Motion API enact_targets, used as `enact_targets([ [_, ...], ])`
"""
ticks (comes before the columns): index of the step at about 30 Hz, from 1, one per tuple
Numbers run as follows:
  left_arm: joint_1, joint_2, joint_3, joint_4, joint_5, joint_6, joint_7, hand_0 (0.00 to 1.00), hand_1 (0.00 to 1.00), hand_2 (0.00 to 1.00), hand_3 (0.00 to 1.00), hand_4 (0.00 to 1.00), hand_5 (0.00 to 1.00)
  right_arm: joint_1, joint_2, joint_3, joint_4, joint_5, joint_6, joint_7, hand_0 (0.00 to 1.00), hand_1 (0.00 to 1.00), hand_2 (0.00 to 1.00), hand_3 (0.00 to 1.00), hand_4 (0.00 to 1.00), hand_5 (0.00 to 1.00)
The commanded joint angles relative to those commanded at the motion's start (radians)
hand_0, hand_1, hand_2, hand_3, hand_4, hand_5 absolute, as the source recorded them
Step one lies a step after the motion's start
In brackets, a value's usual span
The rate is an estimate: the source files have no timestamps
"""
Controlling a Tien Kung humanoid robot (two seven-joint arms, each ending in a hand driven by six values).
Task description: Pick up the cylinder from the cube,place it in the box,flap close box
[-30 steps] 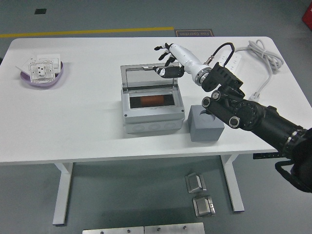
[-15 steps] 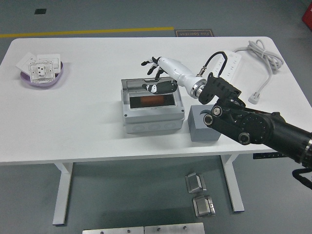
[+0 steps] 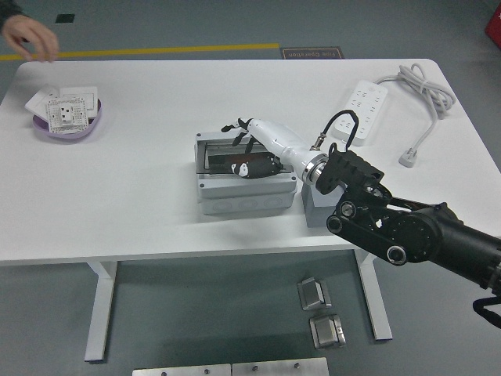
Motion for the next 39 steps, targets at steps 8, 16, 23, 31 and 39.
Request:
enact_targets([
  [8, 0.005, 0.0, -0.022, 0.0, 0.021, 0.001, 0.003, 0.674, 0.674, 0.567, 0.666, 0.424, 0.01, -0.091, -0.082, 0.168, 0.108, -0.133, 0.08, -0.078, 0.617, 0.472, 0.629, 0.813, 0.719, 0.32],
  [16, 0.02, -0.007, -0.079, 0.0, 0.069, 0.001, 0.009, 0.674, 0.672, 0.565, 0.663, 0.42, 0.011, -0.283, -0.131, 0.443, 0.301, -0.308, 0.136, -0.158, 0.602, 0.456, 0.625, 0.805, 0.708, 0.316],
  [23, 0.025, -0.015, -0.089, 0.0, 0.074, 0.003, 0.006, 0.674, 0.671, 0.565, 0.663, 0.419, 0.011, -0.479, -0.055, 0.699, 0.397, -0.258, -0.027, -0.001, 0.592, 0.454, 0.619, 0.752, 0.701, 0.319],
  [31, 0.032, -0.011, -0.107, 0.0, 0.087, 0.005, 0.003, 0.673, 0.671, 0.565, 0.662, 0.419, 0.011, -0.674, 0.002, 0.842, 0.289, 0.038, -0.163, 0.296, 0.589, 0.451, 0.614, 0.722, 0.701, 0.319],
  [39, 0.035, -0.005, -0.111, 0.0, 0.095, 0.003, 0.0, 0.674, 0.669, 0.564, 0.661, 0.418, 0.014, -0.748, 0.033, 0.853, 0.233, 0.351, -0.123, 0.548, 0.617, 0.556, 0.647, 0.753, 0.746, 0.401],
])
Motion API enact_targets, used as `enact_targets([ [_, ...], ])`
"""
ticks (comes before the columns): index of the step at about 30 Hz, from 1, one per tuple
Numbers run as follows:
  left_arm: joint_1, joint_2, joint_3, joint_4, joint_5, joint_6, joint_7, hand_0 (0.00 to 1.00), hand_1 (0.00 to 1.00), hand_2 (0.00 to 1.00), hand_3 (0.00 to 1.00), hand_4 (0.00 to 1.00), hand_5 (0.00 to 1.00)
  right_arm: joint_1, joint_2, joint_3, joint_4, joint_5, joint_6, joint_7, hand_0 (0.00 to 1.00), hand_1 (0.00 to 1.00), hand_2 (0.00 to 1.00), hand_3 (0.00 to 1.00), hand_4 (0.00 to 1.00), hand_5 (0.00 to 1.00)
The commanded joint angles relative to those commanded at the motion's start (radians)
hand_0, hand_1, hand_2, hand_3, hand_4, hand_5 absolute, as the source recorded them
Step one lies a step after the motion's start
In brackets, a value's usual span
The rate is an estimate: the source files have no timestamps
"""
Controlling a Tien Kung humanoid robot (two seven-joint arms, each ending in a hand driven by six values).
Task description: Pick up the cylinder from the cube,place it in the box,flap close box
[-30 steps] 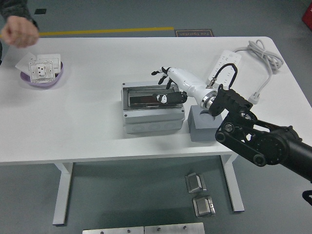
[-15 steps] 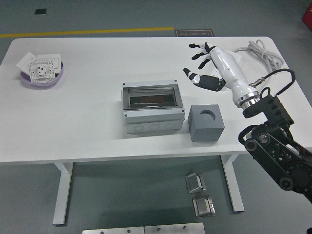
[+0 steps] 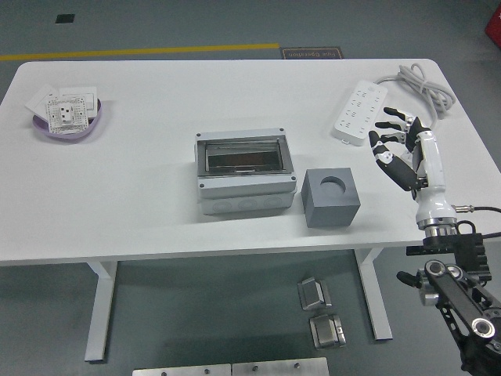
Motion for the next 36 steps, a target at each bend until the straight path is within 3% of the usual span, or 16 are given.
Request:
enact_targets([
  [5, -0.003, 0.006, 0.006, 0.0, -0.005, 0.0, -0.007, 0.674, 0.669, 0.564, 0.661, 0.418, 0.014, -0.01, -0.005, 0.02, 0.004, 0.156, 0.009, 0.066, 0.617, 0.556, 0.647, 0.753, 0.746, 0.401],
  [6, -0.003, 0.007, 0.007, 0.0, -0.006, 0.0, -0.008, 0.673, 0.67, 0.564, 0.661, 0.42, 0.018, -0.013, -0.005, 0.025, 0.006, 0.181, 0.01, 0.07, 0.735, 0.676, 0.723, 0.808, 0.879, 0.579],
  [10, -0.006, 0.005, 0.002, 0.0, -0.002, -0.001, -0.01, 0.673, 0.67, 0.564, 0.661, 0.42, 0.018, -0.021, -0.003, 0.037, 0.015, 0.244, 0.006, 0.076, 0.735, 0.676, 0.723, 0.808, 0.879, 0.579],
  [12, -0.007, 0.005, -0.002, 0.0, 0.002, -0.001, -0.009, 0.673, 0.671, 0.563, 0.662, 0.42, 0.017, -0.02, -0.003, 0.04, 0.019, 0.245, 0.0, 0.073, 0.764, 0.697, 0.737, 0.817, 0.912, 0.621],
  [36, -0.015, -0.002, 0.018, 0.0, -0.028, 0.002, -0.009, 0.674, 0.68, 0.567, 0.665, 0.44, 0.038, -0.023, 0.004, 0.083, 0.037, 0.157, -0.039, 0.042, 0.755, 0.682, 0.725, 0.778, 0.903, 0.615],
])
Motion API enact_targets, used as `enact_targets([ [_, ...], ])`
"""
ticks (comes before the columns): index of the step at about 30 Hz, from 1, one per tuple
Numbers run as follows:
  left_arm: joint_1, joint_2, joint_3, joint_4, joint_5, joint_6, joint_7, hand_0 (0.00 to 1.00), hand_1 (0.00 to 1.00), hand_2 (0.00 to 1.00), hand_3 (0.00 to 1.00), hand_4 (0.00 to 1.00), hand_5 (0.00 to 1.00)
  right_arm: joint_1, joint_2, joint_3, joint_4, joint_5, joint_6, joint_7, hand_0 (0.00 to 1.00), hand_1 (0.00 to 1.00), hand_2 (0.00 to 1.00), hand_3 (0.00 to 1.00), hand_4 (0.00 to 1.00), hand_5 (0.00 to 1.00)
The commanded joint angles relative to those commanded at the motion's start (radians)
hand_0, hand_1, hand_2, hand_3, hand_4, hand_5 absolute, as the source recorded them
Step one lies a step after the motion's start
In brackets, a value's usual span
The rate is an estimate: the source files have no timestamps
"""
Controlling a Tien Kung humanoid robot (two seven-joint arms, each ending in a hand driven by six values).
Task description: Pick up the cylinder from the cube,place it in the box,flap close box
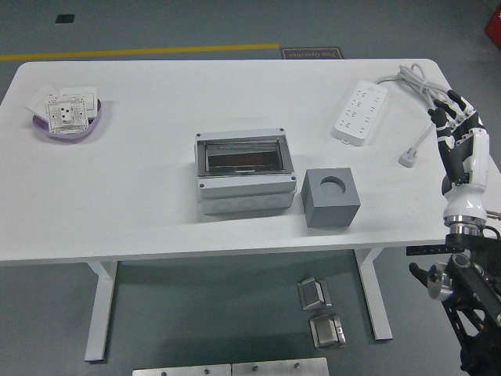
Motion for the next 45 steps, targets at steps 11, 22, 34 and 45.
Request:
enact_targets([
  [11, -0.001, -0.002, -0.012, 0.0, 0.009, 0.0, -0.001, 0.675, 0.681, 0.567, 0.665, 0.44, 0.04, -0.006, 0.003, 0.014, 0.006, -0.028, -0.012, -0.008, 0.754, 0.679, 0.722, 0.776, 0.896, 0.607],
  [22, -0.001, -0.004, -0.015, 0.0, 0.011, -0.001, -0.001, 0.675, 0.68, 0.567, 0.666, 0.441, 0.045, -0.007, 0.005, 0.028, 0.01, -0.041, -0.02, -0.009, 0.753, 0.676, 0.72, 0.763, 0.889, 0.597],
  [34, -0.004, -0.005, -0.024, 0.0, 0.02, -0.002, -0.001, 0.674, 0.68, 0.567, 0.665, 0.441, 0.045, -0.004, 0.005, 0.037, 0.01, -0.043, -0.022, -0.011, 0.751, 0.671, 0.716, 0.761, 0.888, 0.592],
  [45, -0.009, 0.002, -0.036, 0.0, 0.037, -0.004, -0.001, 0.674, 0.68, 0.567, 0.667, 0.441, 0.042, 0.0, 0.0, 0.048, 0.01, -0.041, -0.023, -0.014, 0.751, 0.664, 0.714, 0.756, 0.885, 0.589],
])
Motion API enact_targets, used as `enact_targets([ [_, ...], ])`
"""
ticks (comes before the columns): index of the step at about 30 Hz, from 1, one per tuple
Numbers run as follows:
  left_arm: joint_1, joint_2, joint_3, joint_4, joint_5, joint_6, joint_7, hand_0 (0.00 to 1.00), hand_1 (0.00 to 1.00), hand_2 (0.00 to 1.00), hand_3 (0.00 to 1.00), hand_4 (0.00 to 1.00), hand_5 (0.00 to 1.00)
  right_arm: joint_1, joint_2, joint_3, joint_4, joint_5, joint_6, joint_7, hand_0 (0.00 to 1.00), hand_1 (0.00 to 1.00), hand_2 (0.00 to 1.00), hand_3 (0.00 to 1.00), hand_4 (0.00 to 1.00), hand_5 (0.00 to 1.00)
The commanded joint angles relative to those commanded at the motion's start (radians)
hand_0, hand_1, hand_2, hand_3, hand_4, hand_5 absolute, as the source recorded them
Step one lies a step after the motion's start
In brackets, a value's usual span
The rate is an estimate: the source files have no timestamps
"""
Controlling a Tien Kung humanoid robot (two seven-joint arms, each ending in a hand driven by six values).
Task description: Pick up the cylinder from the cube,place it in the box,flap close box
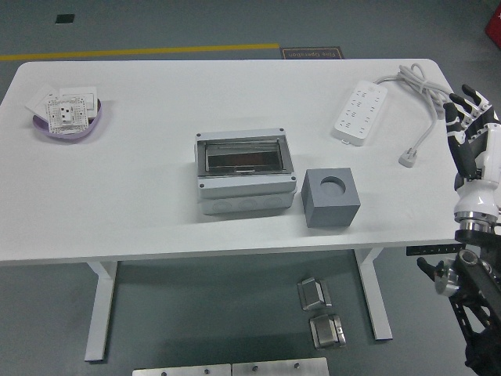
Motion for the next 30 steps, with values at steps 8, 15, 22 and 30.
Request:
enact_targets([
  [8, -0.001, 0.004, -0.028, 0.0, 0.031, -0.002, 0.0, 0.674, 0.679, 0.566, 0.667, 0.44, 0.041, 0.0, -0.004, 0.013, 0.006, -0.005, -0.002, -0.003, 0.748, 0.663, 0.713, 0.754, 0.885, 0.589],
  [15, 0.001, -0.001, -0.036, 0.0, 0.038, -0.002, 0.001, 0.673, 0.677, 0.565, 0.666, 0.438, 0.033, -0.003, -0.001, 0.024, 0.009, -0.007, -0.002, -0.004, 0.748, 0.659, 0.712, 0.752, 0.882, 0.586],
  [22, 0.001, -0.004, -0.023, 0.0, 0.021, -0.001, 0.001, 0.673, 0.678, 0.566, 0.667, 0.438, 0.033, -0.004, 0.002, 0.031, 0.012, -0.016, -0.004, -0.006, 0.748, 0.659, 0.712, 0.751, 0.881, 0.587],
  [30, 0.001, -0.005, -0.008, 0.0, 0.003, 0.001, 0.003, 0.673, 0.678, 0.566, 0.667, 0.439, 0.032, -0.005, 0.004, 0.033, 0.014, -0.024, -0.003, -0.006, 0.75, 0.659, 0.711, 0.751, 0.878, 0.585],
])
